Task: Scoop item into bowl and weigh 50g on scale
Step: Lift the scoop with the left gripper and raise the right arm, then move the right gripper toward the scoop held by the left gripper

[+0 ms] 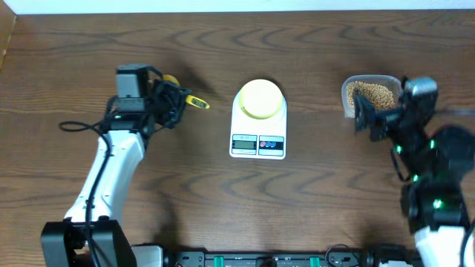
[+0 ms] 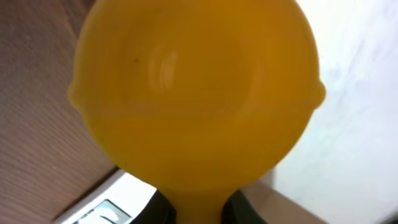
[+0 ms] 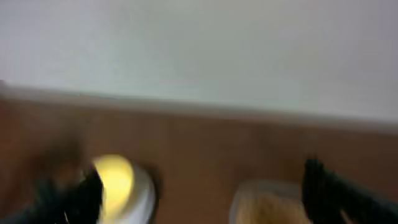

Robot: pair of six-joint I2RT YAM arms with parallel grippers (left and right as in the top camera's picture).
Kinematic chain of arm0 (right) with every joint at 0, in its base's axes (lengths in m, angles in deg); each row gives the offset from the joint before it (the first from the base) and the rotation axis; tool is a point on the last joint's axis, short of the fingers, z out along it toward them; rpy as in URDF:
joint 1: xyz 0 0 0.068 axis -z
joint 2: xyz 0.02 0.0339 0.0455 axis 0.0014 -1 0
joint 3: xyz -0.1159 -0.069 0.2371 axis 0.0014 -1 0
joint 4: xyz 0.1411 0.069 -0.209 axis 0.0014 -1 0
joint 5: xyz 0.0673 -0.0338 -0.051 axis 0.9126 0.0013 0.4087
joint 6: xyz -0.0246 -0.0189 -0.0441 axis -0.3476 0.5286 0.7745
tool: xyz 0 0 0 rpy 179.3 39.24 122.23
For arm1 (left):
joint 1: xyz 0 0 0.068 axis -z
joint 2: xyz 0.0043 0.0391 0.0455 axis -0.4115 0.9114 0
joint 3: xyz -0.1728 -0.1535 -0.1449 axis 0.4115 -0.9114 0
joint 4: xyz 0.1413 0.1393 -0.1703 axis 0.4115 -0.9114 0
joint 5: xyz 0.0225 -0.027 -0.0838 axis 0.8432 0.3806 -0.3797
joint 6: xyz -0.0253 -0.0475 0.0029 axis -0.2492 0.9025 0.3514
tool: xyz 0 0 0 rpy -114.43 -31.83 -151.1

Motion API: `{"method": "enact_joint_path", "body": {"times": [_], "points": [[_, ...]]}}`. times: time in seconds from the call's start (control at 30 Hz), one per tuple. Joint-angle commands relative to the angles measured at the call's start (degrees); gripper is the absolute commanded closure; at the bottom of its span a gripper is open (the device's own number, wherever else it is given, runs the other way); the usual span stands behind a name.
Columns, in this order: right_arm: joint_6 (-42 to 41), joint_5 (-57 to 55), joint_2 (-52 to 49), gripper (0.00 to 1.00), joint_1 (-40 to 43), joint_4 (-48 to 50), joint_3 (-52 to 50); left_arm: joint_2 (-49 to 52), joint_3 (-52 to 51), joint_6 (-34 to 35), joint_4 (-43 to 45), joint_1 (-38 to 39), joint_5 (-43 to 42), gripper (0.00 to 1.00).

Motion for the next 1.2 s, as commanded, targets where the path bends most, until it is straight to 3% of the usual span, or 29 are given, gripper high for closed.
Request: {"method": "enact_joint_path", "body": {"times": [0.0, 0.1, 0.2, 0.37, 0.43, 0.5, 0.57, 0.97, 1.17], "points": [[-3.82, 10.16, -12.02, 0.01, -0.31, -8.31, 13.42, -0.63, 1.18, 4.68, -0.17, -4.79, -12.61, 0.92], [-3.82, 18.43, -19.56, 0.01, -0.83, -12.76, 20.48, -0.63, 1.18, 4.66, -0.15, -6.25, -14.62, 0.92], [-3.87, 24.33, -24.76, 0.01, -0.92, -10.05, 22.86, -0.63, 1.18, 4.68, -0.13, -6.27, -14.6, 0.92], [-19.41, 32.83, -30.95, 0.01, -1.55, -3.45, 22.84, -0.63, 1.18, 4.87, 5.01, -5.18, -14.6, 0.92], [-20.61, 32.79, -32.46, 0.09, -3.21, -1.44, 22.84, -0.63, 1.18, 4.92, 6.38, -4.5, -14.6, 0.93], [-20.76, 30.84, -33.64, 0.18, -5.88, -0.24, 22.84, -0.63, 1.18, 7.3, 6.21, -3.61, -14.6, 0.92], [-20.72, 26.86, -34.32, 0.2, -9.09, 0.11, 22.84, -0.63, 1.18, 9.14, 6.03, -2.54, -14.6, 0.92], [-20.09, -3.04, -34.86, 0.21, -31.54, 0.85, 22.84, -0.63, 1.18, 10.43, 6.03, -0.42, -14.6, 0.92], [-20.35, -5.27, -36.17, 0.29, -37.68, 4.44, 22.84, -0.63, 1.18, 11.3, 6.03, 0.87, -14.84, 0.92]]}}
